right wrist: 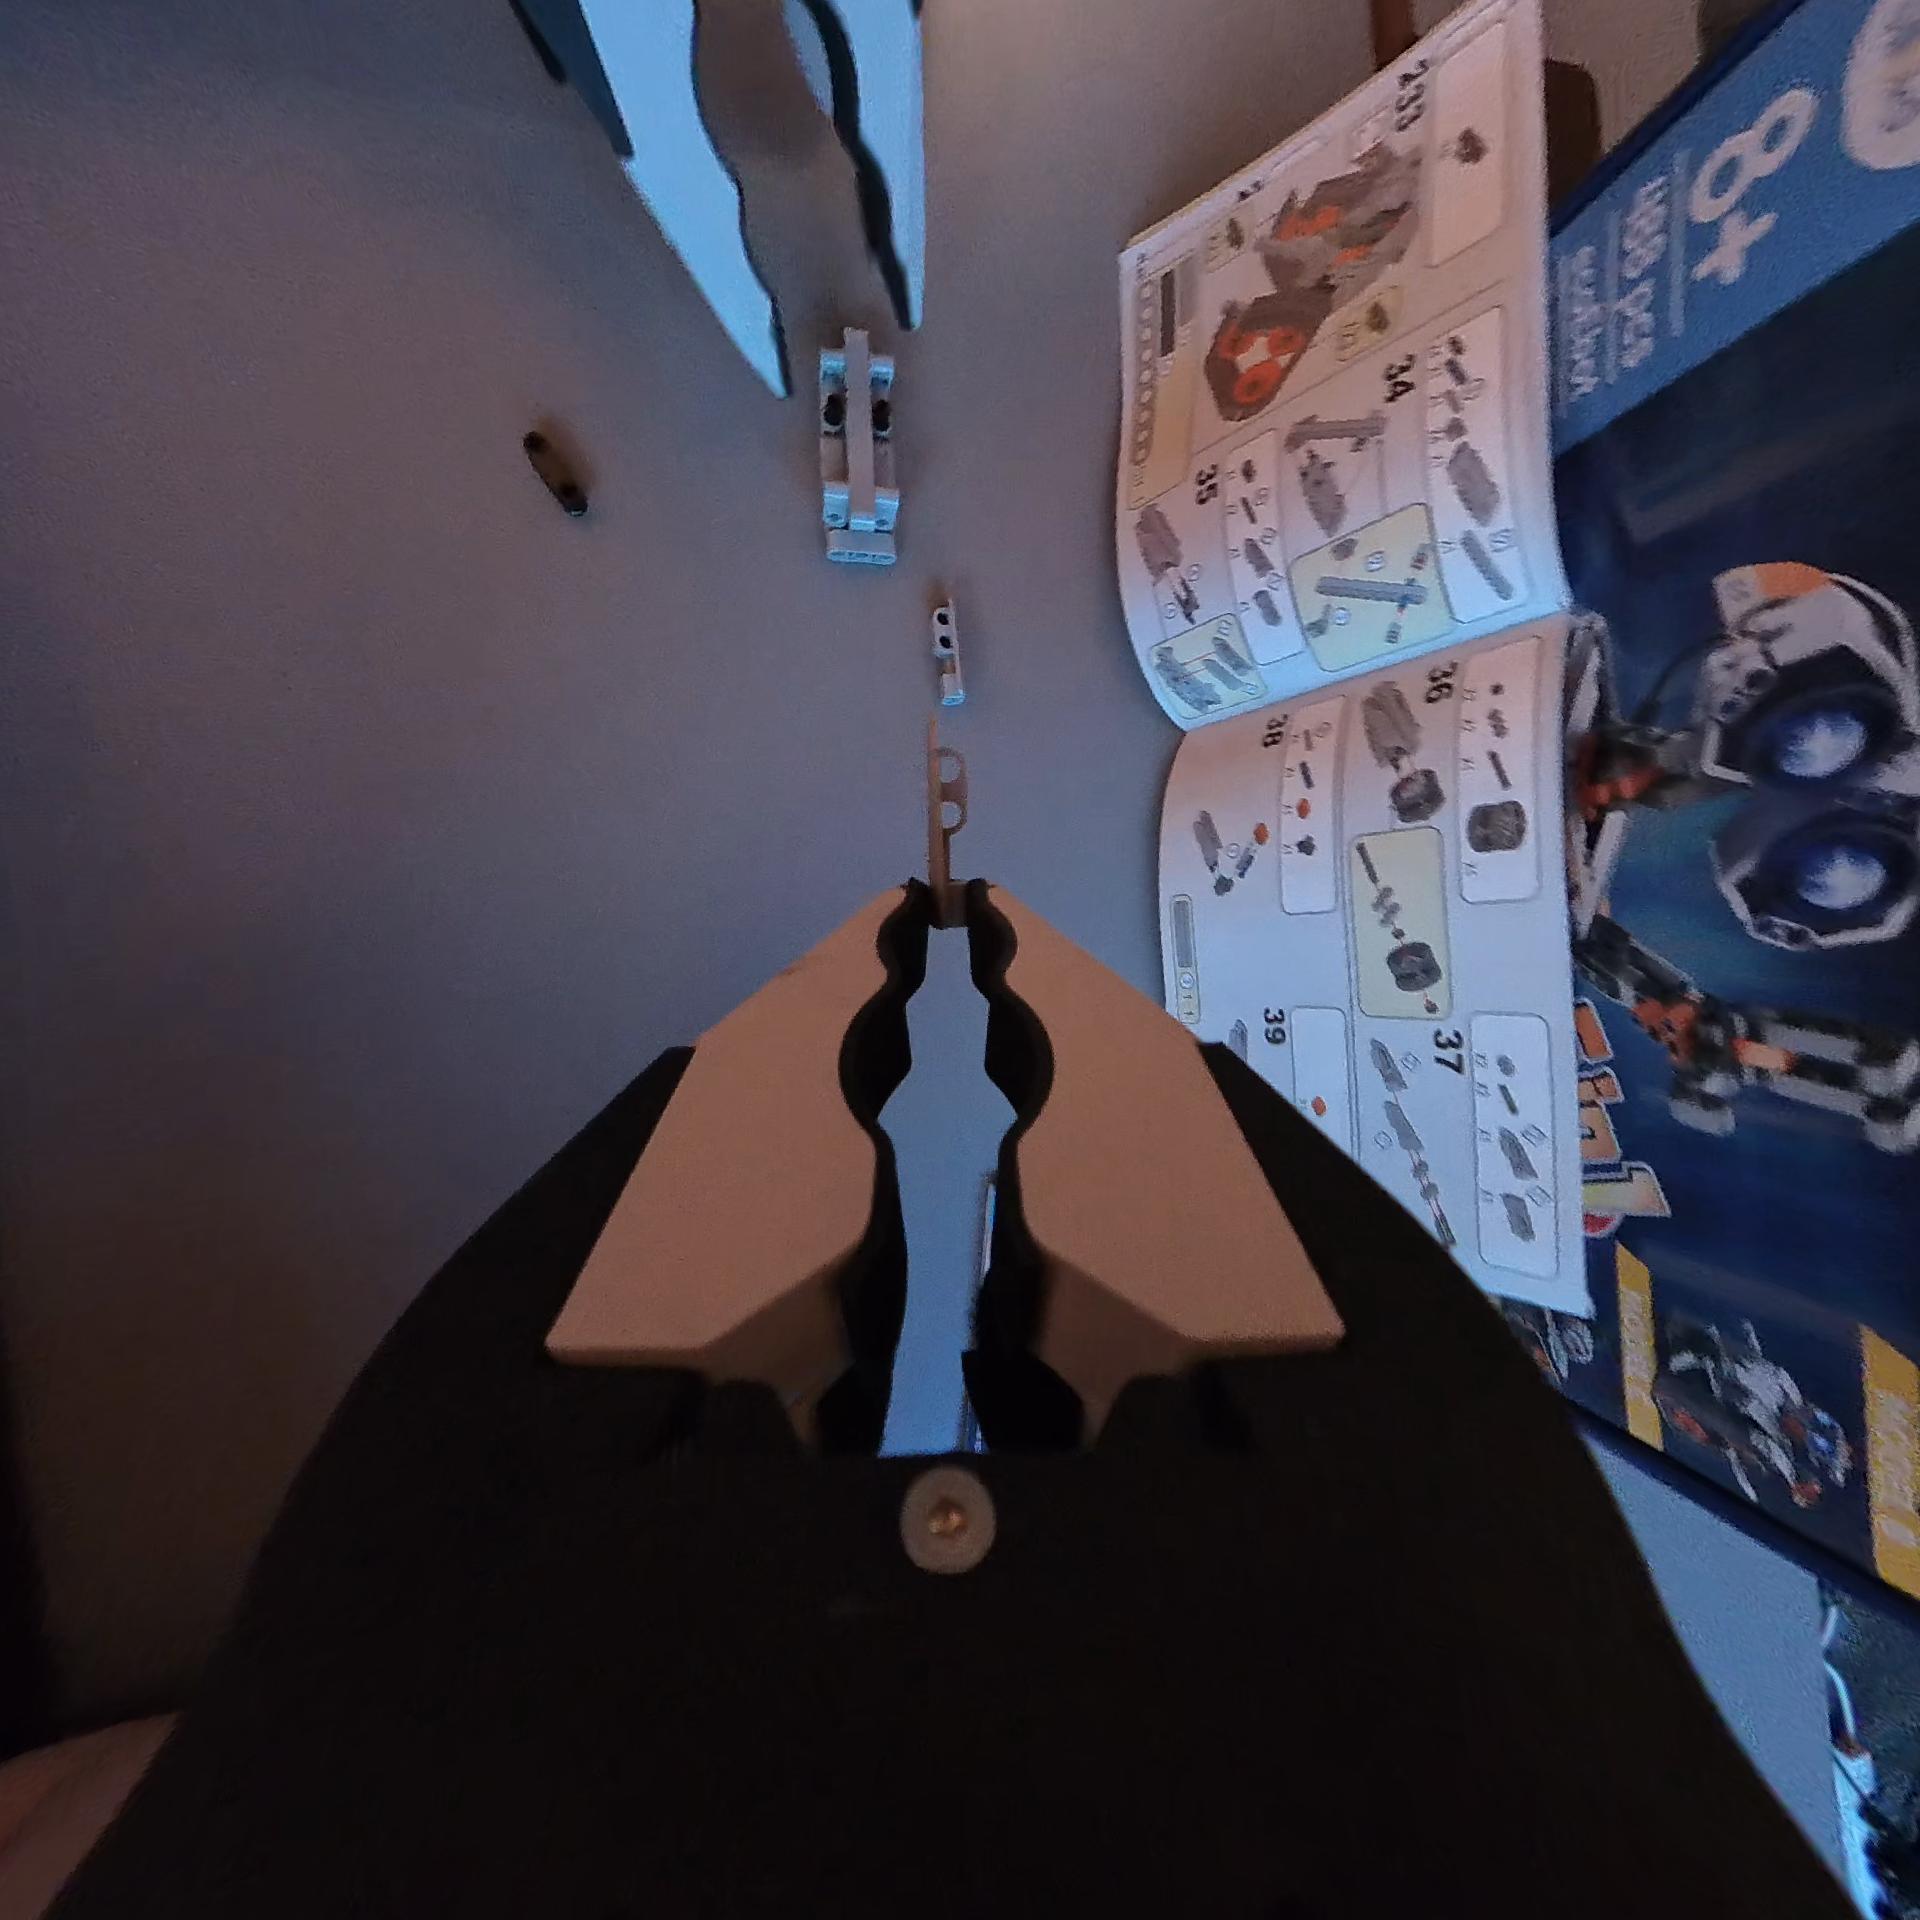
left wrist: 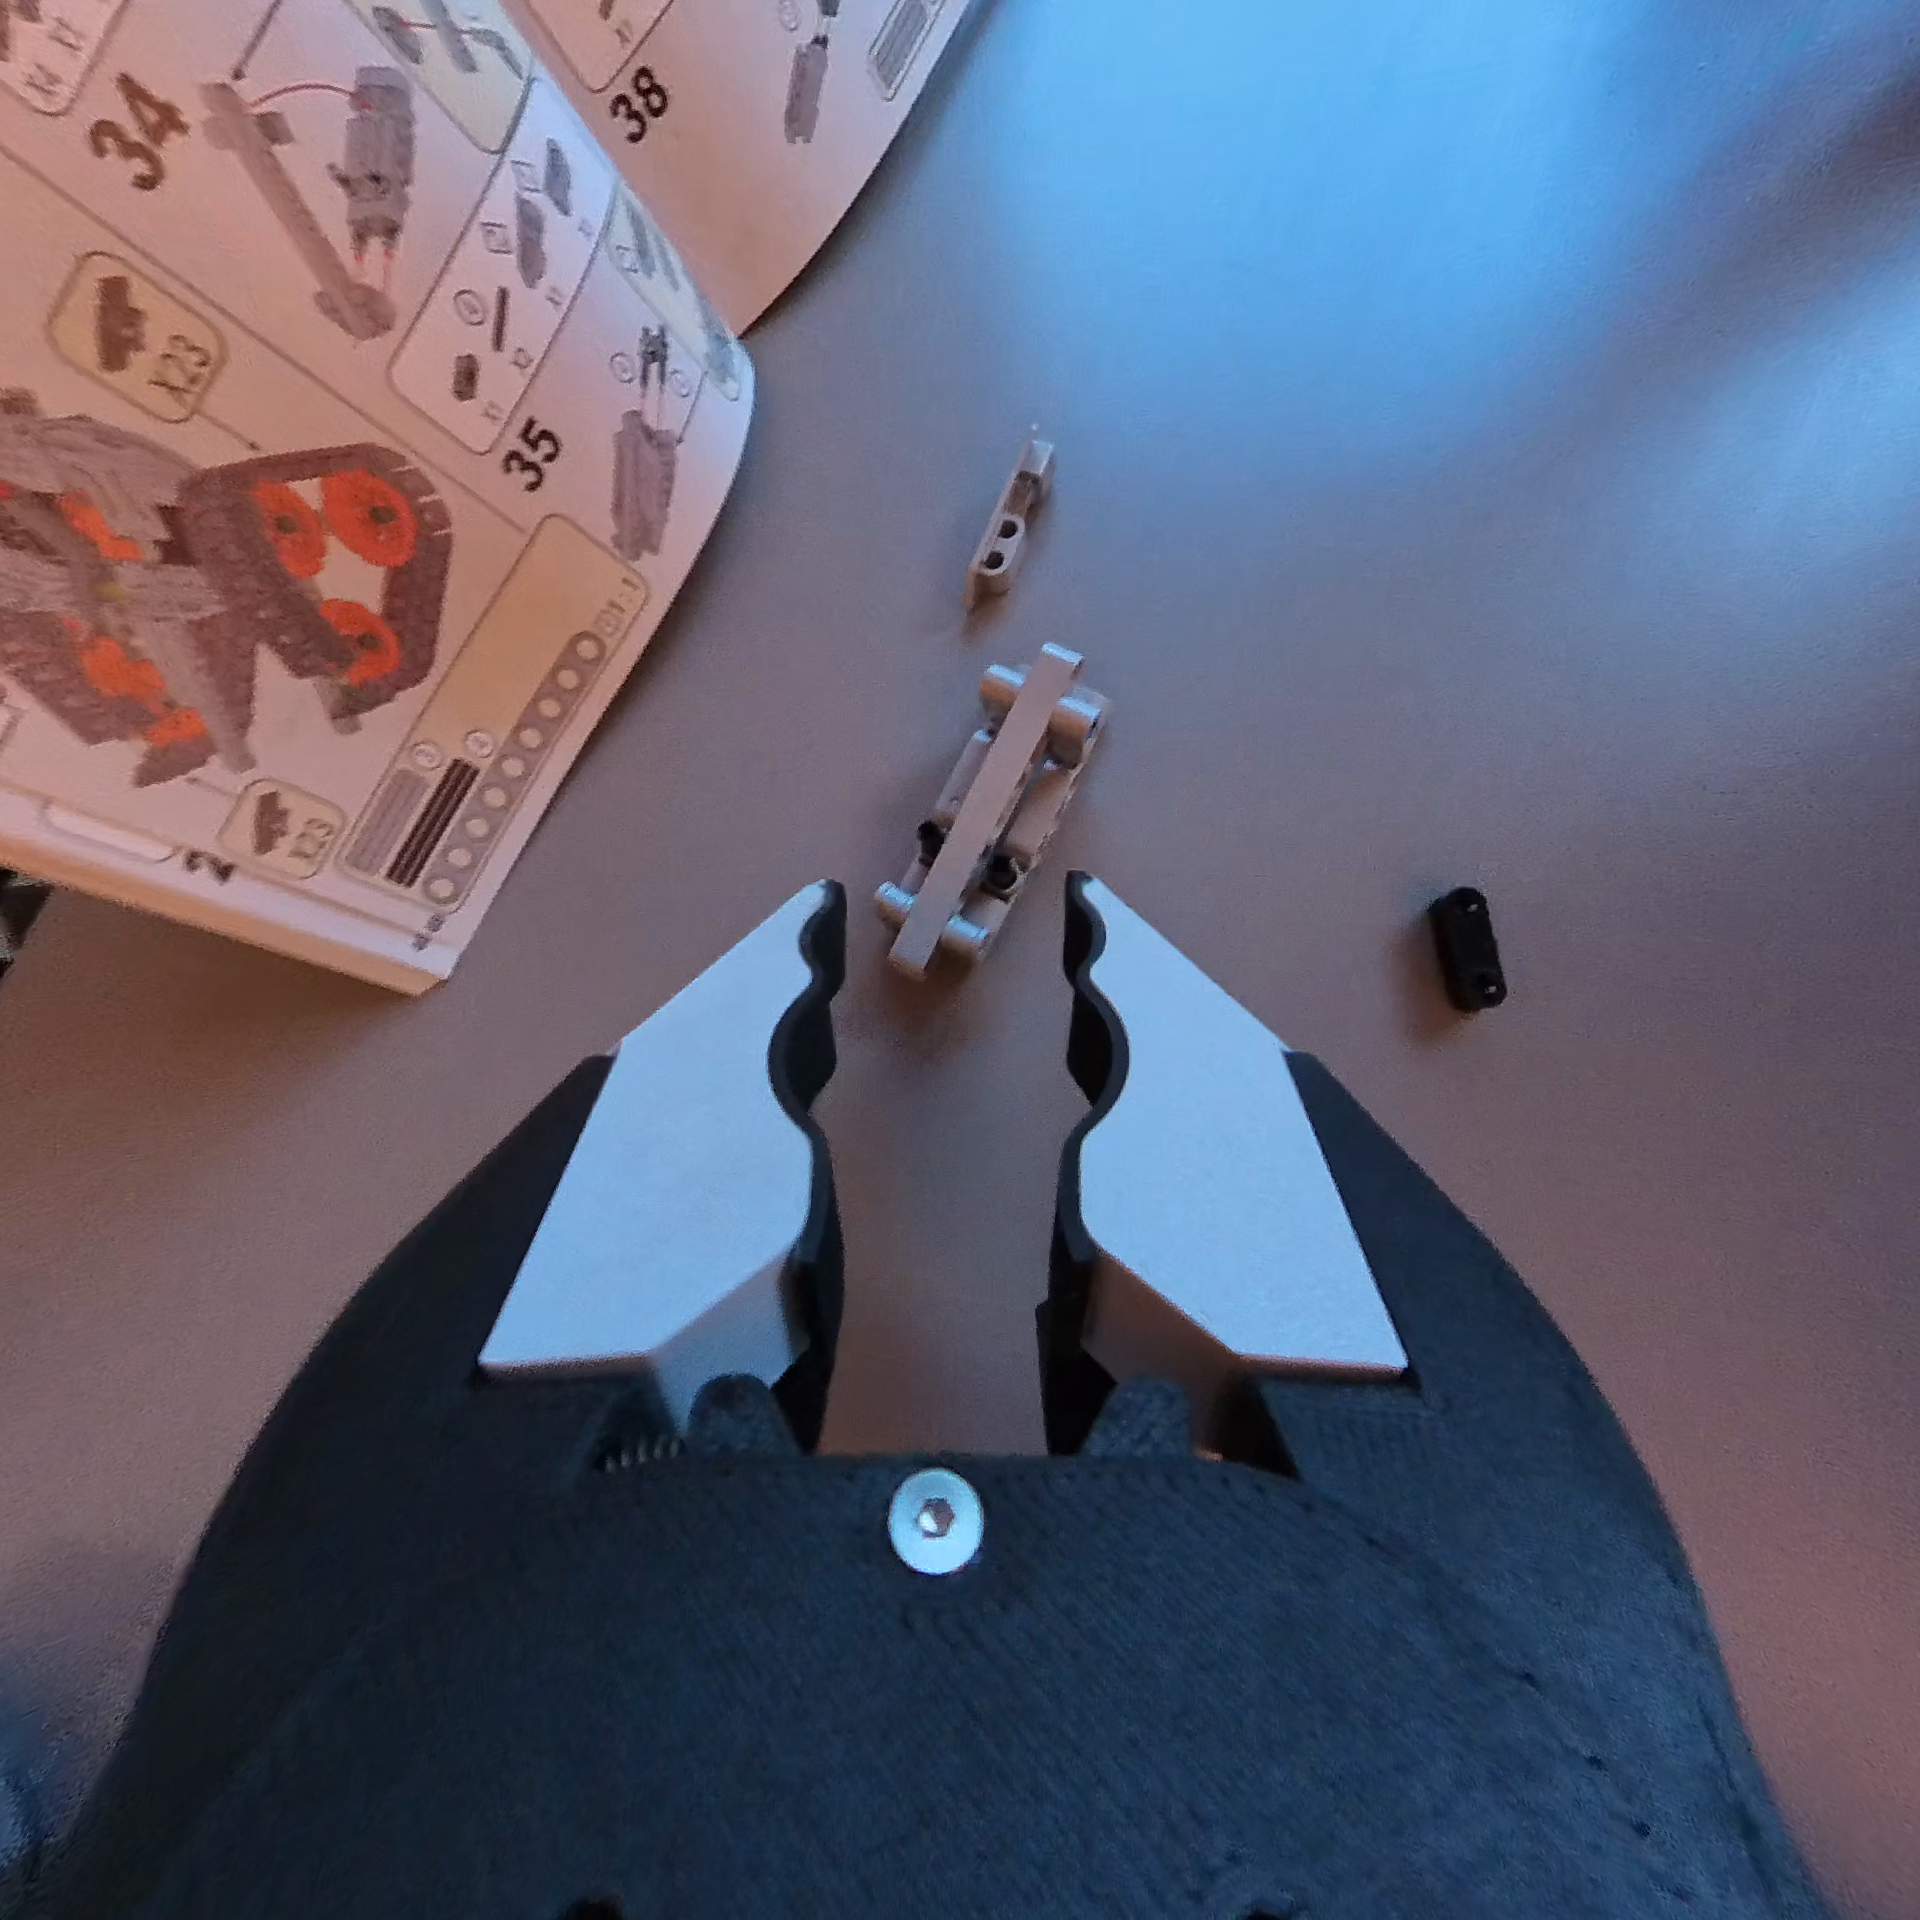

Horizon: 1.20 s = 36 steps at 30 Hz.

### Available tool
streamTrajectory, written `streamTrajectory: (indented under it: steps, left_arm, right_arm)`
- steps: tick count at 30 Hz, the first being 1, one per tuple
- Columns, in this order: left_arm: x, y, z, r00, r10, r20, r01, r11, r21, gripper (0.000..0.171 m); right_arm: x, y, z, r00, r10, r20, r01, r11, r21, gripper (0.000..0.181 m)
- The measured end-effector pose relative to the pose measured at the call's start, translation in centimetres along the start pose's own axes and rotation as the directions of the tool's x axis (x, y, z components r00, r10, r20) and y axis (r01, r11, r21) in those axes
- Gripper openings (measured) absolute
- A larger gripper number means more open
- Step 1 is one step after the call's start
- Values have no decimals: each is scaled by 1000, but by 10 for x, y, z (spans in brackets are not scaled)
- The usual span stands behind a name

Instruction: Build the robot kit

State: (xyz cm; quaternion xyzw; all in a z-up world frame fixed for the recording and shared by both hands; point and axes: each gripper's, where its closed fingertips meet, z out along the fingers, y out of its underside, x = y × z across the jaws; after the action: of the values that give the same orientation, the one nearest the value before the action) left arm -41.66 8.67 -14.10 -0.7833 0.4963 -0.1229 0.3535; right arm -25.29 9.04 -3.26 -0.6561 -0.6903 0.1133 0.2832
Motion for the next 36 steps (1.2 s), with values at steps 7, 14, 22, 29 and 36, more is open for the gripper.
streamTrajectory:
  steps: [7, 14, 22, 29, 36]
  left_arm:
    - [6, 6, 12, 1000, -1, -27, 0, 1000, -25, 24]
    - [29, -4, 17, 996, -35, -88, 38, 999, 37, 23]
    - [35, -14, 27, 995, -103, 10, 103, 995, -16, 23]
    - [43, -15, 29, 989, -147, -6, 147, 989, -2, 60]
    - [37, -7, 17, 977, -213, 9, 212, 976, 49, 45]
  right_arm:
    - [7, 2, -15, 999, 12, -42, -11, 1000, 15, 7]
    - [14, 21, -13, 997, 46, -64, -50, 997, -66, 7]
    - [16, 28, -11, 996, 54, -68, -60, 993, -98, 7]
    - [17, 33, -6, 996, 49, -73, -58, 990, -131, 7]
    - [11, 56, 9, 999, 31, -20, -35, 967, -252, 7]
